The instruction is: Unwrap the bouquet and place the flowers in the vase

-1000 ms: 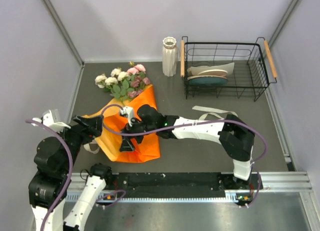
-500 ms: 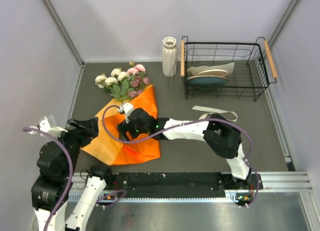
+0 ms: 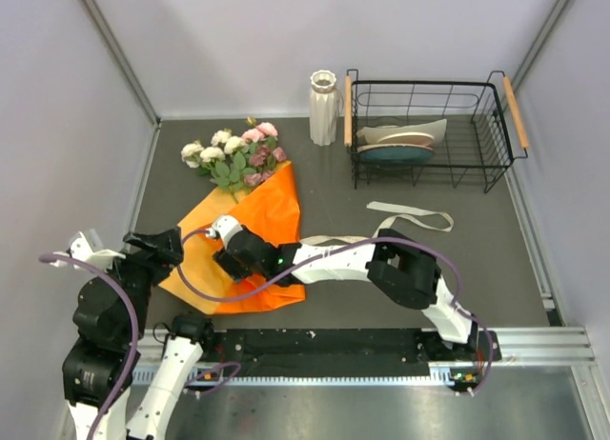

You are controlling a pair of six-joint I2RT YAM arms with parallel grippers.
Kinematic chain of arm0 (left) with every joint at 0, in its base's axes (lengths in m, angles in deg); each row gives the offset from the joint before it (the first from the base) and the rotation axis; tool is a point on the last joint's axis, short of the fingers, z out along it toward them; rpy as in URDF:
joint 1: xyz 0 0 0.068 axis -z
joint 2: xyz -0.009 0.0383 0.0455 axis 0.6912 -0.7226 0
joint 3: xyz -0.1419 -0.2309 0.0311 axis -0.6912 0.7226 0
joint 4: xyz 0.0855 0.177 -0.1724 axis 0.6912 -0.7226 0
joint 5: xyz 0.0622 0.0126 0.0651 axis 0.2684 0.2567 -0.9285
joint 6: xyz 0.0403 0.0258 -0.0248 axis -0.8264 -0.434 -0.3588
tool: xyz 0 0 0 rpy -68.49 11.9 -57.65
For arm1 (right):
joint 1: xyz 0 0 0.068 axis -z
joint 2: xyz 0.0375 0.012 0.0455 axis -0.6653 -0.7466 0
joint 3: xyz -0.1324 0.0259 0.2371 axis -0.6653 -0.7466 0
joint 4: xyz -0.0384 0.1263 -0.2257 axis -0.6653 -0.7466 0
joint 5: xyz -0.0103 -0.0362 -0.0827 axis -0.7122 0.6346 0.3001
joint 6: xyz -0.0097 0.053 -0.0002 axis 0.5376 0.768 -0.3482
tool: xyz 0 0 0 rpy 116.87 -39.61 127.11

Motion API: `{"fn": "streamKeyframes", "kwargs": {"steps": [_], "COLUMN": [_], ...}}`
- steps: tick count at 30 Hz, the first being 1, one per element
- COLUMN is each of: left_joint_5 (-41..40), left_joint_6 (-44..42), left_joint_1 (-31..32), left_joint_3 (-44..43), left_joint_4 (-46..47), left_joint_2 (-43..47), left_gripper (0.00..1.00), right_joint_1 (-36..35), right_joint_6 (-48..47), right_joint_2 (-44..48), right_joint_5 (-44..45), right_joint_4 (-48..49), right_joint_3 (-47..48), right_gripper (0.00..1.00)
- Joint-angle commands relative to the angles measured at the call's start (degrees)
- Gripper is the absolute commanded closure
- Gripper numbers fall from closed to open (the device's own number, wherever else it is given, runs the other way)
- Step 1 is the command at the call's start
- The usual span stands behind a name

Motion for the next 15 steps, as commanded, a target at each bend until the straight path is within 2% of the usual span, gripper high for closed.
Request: {"fn": "streamKeyframes", "kwargs": {"steps": [1,2,3,5,8,10,15], "left_joint_5": [-0.1,0.7,3.0,4.5,6.9,9.3,13.8], "left_joint_6": [0.1,-1.4,-2.4,-3.5,-3.8,-4.2,-3.4], "left_joint_1": [-0.3,-0.3,-0.2,-0.2,-0.2,-0.3,-0.3], "left_joint_3": [0.8,1.3,1.8,2.0,2.8,4.5,9.0], "left_joint_4": [1.5,2.8,3.1,3.1,3.5,5.1,10.8], "left_joint_2": [-0.9,-1.1,-2.1,-4.6,-7.4,-8.2,-9.5], "left_gripper": [0.20,0.20,0.21,0.21,0.21,0.25,0.30], "right_joint_1": [-0.8,-0.8,-0.8,-0.7,-0.4,0.4,6.2], "right_joint_6": [-2.8,-3.9,-4.4,-5.6,-5.7,-4.6,3.4], "right_joint_2": [3.1,4.5,6.2,11.2,18.8,22.7,34.7], "right_joint_5": [11.3,12.0,12.9,15.4,18.1,18.2,15.6], "right_joint_4": [0.9,2.7,2.9,2.5,2.5,1.9,-1.2], "right_joint_3": [0.3,-0.9,-2.8,-4.8,-10.3,-14.4,-23.8], "right_gripper": [0.49,0.76,0.89,1.00,1.00,1.00,0.99]}}
